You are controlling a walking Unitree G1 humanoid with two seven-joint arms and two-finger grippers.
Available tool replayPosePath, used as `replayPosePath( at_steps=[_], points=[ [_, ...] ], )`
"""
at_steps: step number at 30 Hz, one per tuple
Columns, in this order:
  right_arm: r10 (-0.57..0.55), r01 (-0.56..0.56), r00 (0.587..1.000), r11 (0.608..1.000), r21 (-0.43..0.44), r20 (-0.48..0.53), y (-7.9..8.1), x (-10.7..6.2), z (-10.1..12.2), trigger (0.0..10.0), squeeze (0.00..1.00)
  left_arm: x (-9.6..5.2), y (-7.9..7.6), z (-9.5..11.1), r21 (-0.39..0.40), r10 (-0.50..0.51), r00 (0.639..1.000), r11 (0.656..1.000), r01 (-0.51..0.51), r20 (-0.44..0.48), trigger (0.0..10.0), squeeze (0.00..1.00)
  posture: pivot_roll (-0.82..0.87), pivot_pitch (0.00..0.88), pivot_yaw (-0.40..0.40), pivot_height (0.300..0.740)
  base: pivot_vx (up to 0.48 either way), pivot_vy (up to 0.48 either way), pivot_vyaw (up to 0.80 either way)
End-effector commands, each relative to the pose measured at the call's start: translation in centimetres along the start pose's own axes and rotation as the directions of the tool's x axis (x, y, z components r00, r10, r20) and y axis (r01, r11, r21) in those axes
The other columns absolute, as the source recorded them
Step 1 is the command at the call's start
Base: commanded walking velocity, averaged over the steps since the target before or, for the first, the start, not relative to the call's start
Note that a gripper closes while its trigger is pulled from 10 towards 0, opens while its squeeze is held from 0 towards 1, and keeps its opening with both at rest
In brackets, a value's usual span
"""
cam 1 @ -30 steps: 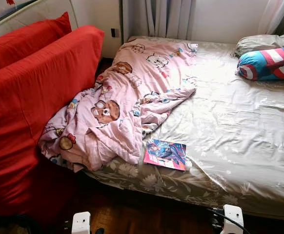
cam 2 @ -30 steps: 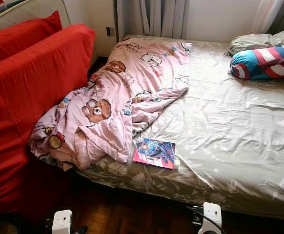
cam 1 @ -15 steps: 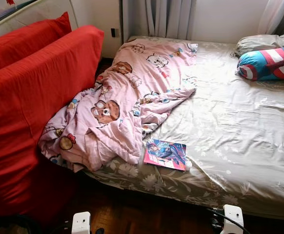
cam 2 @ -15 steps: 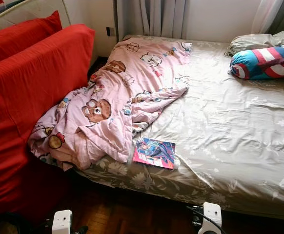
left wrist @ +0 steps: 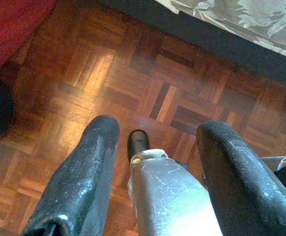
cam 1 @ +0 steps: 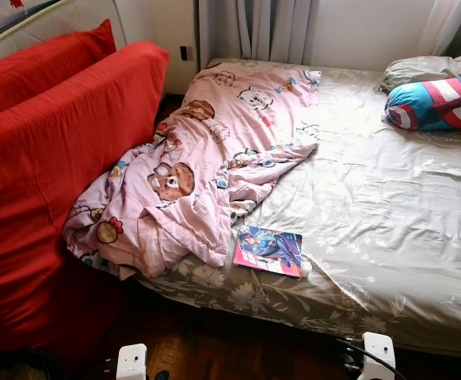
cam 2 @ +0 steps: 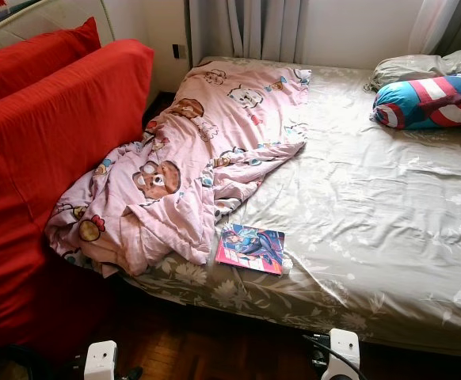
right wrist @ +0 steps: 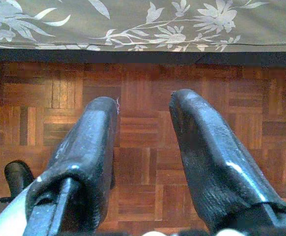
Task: Clean up the room
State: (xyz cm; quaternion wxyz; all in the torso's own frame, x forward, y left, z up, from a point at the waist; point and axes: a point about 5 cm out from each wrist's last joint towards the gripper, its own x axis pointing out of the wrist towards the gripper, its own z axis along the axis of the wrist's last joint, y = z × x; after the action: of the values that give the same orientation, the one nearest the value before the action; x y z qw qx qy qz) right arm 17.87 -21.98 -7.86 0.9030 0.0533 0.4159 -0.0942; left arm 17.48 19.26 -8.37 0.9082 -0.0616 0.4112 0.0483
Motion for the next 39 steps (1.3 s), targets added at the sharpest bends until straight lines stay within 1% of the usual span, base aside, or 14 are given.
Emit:
replayPosePath(
  at_steps=[1, 39],
  points=[
    [0.042, -0.043, 0.999, 0.998, -0.044, -0.018, -0.73, 0.67, 2.90, 10.0, 0.00, -0.21, 3.49, 0.62, -0.055, 0.142, 0.989, 0.988, -0.145, -0.048, 10.0, 0.00, 0.00, 0.000, -0.014, 0.740, 0.000, 0.000, 0.00],
    [0.042, -0.043, 0.999, 0.998, -0.044, -0.020, -0.75, 0.66, 2.87, 10.0, 0.00, -0.21, 3.48, 0.60, -0.050, 0.140, 0.989, 0.989, -0.142, -0.049, 10.0, 0.00, 0.01, 0.000, -0.016, 0.740, 0.000, 0.000, 0.00]
  ],
)
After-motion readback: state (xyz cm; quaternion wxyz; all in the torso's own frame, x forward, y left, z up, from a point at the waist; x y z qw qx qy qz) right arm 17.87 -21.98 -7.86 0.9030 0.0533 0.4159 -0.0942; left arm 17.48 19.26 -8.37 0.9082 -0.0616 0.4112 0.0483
